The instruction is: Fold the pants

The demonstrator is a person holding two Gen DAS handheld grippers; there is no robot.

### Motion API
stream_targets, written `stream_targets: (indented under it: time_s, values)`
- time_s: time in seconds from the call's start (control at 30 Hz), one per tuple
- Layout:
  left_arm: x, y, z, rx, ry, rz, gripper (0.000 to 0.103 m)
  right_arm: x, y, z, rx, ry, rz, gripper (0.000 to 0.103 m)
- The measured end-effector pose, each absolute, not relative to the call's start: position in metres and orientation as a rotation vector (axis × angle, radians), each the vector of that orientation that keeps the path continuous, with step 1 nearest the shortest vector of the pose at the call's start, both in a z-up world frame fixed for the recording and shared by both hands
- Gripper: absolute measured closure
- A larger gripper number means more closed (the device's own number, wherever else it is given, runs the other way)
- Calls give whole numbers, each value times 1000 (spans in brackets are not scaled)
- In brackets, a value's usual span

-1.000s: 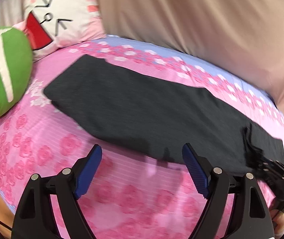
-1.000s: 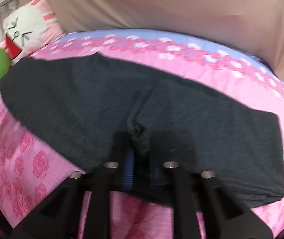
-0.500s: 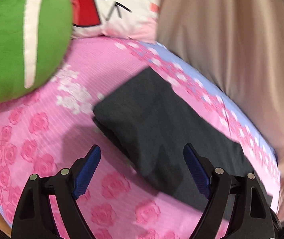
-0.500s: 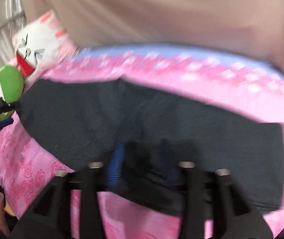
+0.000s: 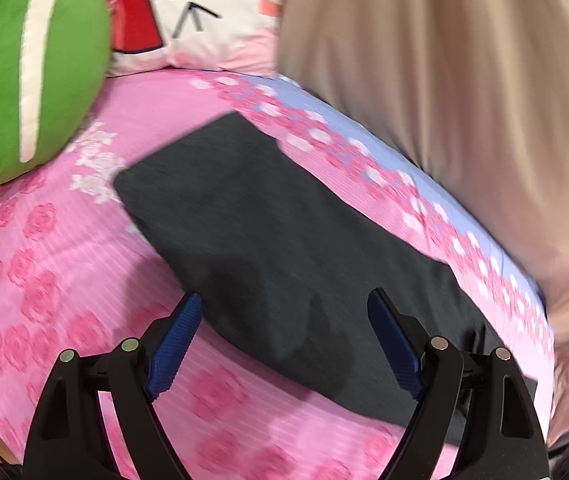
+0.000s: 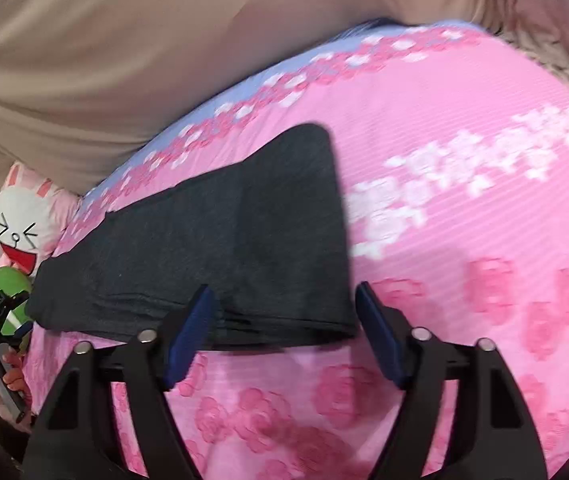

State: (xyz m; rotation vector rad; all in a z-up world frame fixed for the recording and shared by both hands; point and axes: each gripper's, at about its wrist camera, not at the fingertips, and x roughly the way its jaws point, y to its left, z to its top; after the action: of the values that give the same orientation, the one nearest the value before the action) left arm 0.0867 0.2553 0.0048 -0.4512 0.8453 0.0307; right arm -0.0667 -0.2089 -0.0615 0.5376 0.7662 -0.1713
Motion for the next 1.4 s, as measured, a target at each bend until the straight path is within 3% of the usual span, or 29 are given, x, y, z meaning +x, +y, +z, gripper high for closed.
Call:
stream_targets:
  time_s: [0.03, 0.07, 0.1, 0.27, 0.53, 0.63, 0.7, 0.83, 1.07, 1.13, 1.17, 1.23, 1.4]
  values:
    - [85, 245, 6, -437, 856, 9, 21, -66, -204, -62, 514, 761, -178, 54]
    - [83, 238, 6, -431, 865, -4, 21, -65, -203, -60, 526, 753, -159, 81]
    - [82, 231, 5, -427, 874, -14, 21, -69, -204, -55, 539, 725, -151, 88]
    - [74, 197, 3, -389, 921, -60, 21, -95, -226, -21, 459, 640, -224, 91]
    - [77, 209, -1, -374, 911, 44, 20, -117, -272, -42, 491, 718, -285, 88]
    - [95, 244, -16, -473, 954, 86, 20, -112, -252, -44, 331, 747, -399, 62]
    - [102, 264, -22, -515, 947, 122, 20, -120, -238, -29, 245, 679, -444, 38]
    - [110, 284, -27, -602, 930, 122, 20, -106, -189, 3, 208, 616, -233, 34]
    - [114, 276, -29, -586, 940, 85, 20, -22, -72, -40, 53, 795, 78, 36]
    - [116, 279, -30, -600, 948, 71, 20, -5, -66, -54, 40, 841, 64, 46]
    - [116, 281, -31, -609, 948, 64, 20, 1, -65, -62, 45, 865, 43, 64]
    - [117, 284, -31, -622, 944, 57, 20, 6, -75, -64, 93, 862, 13, 85]
    - [127, 286, -36, -631, 948, 59, 14, 20, -60, -35, 151, 790, 82, 90]
